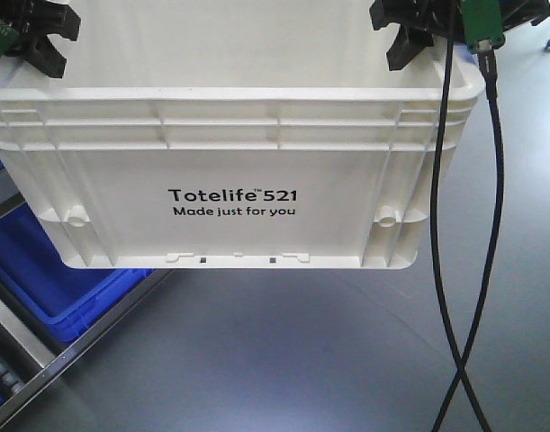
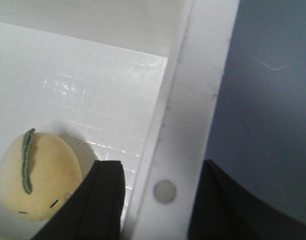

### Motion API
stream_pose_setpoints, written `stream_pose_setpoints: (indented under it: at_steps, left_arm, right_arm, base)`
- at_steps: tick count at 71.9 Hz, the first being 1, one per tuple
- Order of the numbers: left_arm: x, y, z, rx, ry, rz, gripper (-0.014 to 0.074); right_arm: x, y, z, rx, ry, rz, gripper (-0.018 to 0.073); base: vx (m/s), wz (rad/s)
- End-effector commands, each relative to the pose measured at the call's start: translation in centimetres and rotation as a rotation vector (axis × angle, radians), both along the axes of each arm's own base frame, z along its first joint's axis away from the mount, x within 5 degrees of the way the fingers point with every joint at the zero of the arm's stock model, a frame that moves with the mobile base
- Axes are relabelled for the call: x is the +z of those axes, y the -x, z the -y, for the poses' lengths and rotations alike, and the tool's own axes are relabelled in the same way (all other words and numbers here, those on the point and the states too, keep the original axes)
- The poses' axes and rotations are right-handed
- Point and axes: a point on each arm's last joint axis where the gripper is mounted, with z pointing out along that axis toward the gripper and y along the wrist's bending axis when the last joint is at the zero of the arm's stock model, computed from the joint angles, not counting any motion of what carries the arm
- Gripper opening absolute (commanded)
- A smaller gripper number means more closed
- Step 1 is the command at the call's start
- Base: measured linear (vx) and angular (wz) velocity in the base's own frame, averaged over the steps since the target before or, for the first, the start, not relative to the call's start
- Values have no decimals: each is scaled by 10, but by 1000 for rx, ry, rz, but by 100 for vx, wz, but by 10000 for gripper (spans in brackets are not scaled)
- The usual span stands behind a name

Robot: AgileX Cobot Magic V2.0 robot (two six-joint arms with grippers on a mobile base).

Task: Place moving items into box and shelve
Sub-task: 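Hold the crate with both grippers while the base turns toward the blue-bin shelf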

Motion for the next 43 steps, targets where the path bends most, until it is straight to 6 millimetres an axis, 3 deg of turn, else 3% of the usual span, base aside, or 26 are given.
stream_pose_setpoints:
  at_steps: [1,43]
  left_arm:
    - [33,12,-1,-6,37,184,-1]
    - [33,12,-1,-6,37,184,-1]
  right_arm:
    - [34,20,4,26,-36,102,-3]
    - [34,20,4,26,-36,102,-3]
  base:
    - [9,40]
    - [2,33]
